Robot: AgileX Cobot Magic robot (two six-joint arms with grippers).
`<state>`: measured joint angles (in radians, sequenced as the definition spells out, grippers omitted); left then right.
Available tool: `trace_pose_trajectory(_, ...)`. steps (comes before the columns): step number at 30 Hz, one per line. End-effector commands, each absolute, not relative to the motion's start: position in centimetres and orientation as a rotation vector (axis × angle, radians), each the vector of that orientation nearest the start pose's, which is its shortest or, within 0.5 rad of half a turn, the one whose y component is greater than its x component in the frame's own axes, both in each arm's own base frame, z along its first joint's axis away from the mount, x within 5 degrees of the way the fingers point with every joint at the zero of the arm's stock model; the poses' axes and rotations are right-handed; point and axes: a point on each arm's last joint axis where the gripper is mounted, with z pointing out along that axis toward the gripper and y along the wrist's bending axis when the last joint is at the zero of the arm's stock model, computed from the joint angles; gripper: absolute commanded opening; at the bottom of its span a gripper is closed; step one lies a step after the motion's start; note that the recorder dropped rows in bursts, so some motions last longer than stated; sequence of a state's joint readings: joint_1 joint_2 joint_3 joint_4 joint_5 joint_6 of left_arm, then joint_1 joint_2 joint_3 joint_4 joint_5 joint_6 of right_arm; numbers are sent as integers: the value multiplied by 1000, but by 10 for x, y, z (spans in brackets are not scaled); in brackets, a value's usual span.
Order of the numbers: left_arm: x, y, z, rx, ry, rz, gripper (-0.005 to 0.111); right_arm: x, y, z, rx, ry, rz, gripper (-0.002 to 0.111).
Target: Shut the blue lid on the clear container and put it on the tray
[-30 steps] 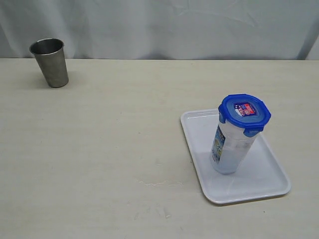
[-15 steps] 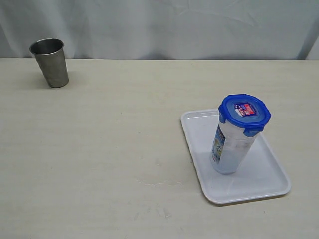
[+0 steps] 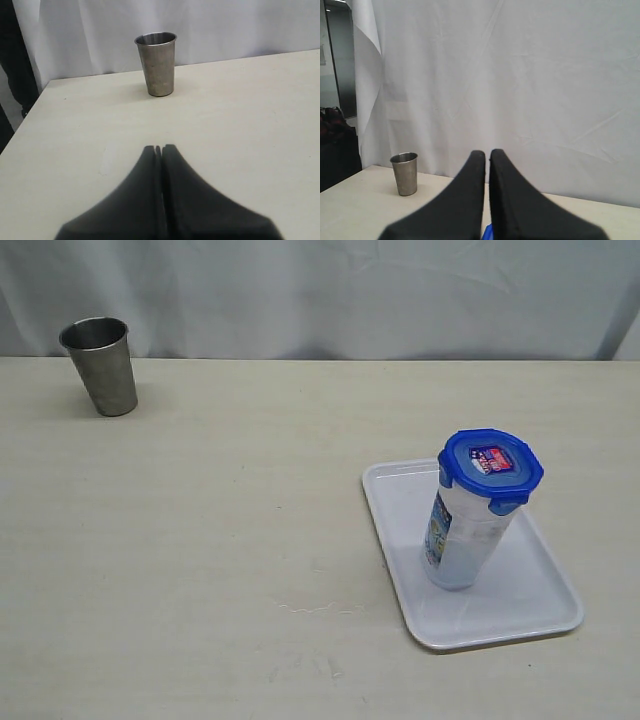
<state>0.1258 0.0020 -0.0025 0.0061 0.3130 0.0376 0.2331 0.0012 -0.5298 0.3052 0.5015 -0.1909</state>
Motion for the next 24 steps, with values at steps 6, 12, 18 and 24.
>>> trace_pose_trajectory(6, 54, 7, 185, -82, 1790, 122, 0, -4, 13, 336, -228, 1432, 366, 4)
trace_pose_trajectory(12, 54, 7, 185, -82, 1790, 122, 0, -4, 13, 336, -228, 1432, 366, 4)
trace_pose_trajectory(18, 54, 7, 185, -80, 1792, 125, 0, 7, 11, 324, -219, 1427, 299, 4)
trace_pose_trajectory(24, 54, 7, 185, -80, 1792, 125, 0, 38, 6, 280, -136, 1329, 99, 4)
